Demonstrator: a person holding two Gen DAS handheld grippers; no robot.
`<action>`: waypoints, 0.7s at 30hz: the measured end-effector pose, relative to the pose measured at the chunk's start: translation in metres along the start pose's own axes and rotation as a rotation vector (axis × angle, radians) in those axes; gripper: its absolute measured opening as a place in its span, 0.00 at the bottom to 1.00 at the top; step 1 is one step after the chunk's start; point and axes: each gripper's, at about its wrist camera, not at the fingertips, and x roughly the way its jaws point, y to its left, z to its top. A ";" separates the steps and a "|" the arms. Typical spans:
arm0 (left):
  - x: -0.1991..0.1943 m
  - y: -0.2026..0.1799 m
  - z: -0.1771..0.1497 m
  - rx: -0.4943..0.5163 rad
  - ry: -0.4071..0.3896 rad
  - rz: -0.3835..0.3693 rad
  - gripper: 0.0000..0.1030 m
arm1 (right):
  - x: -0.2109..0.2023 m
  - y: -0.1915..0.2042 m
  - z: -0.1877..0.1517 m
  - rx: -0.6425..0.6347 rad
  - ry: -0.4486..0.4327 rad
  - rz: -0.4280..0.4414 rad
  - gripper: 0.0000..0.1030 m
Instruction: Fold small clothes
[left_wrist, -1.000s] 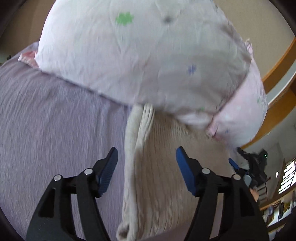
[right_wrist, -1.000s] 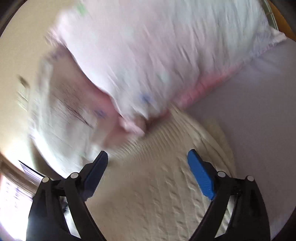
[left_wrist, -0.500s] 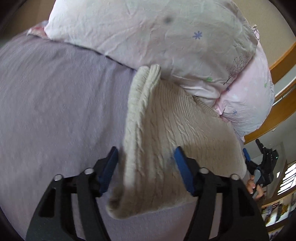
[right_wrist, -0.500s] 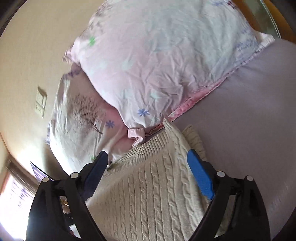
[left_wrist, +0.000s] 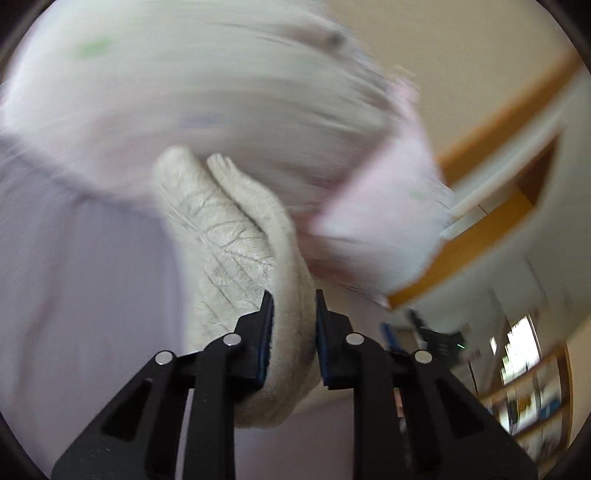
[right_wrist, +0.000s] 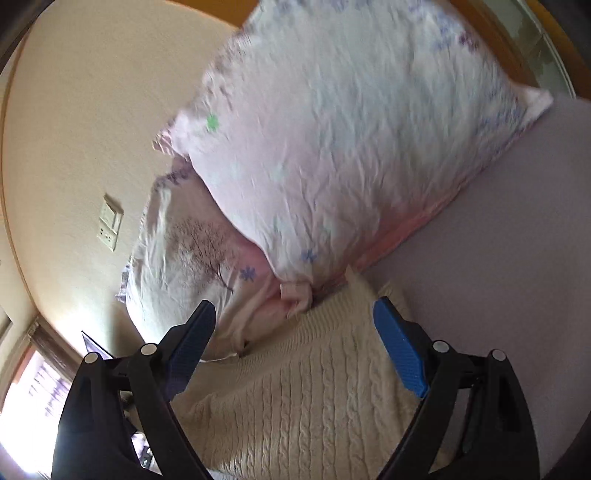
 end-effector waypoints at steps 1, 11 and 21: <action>0.018 -0.020 0.000 0.033 0.025 -0.037 0.19 | -0.004 0.000 0.003 -0.004 -0.017 -0.007 0.87; 0.197 -0.111 -0.049 0.103 0.332 -0.198 0.18 | -0.017 -0.032 0.021 0.020 -0.002 -0.104 0.87; 0.088 -0.036 -0.043 0.121 0.208 0.051 0.57 | 0.011 0.003 0.000 -0.124 0.265 -0.152 0.76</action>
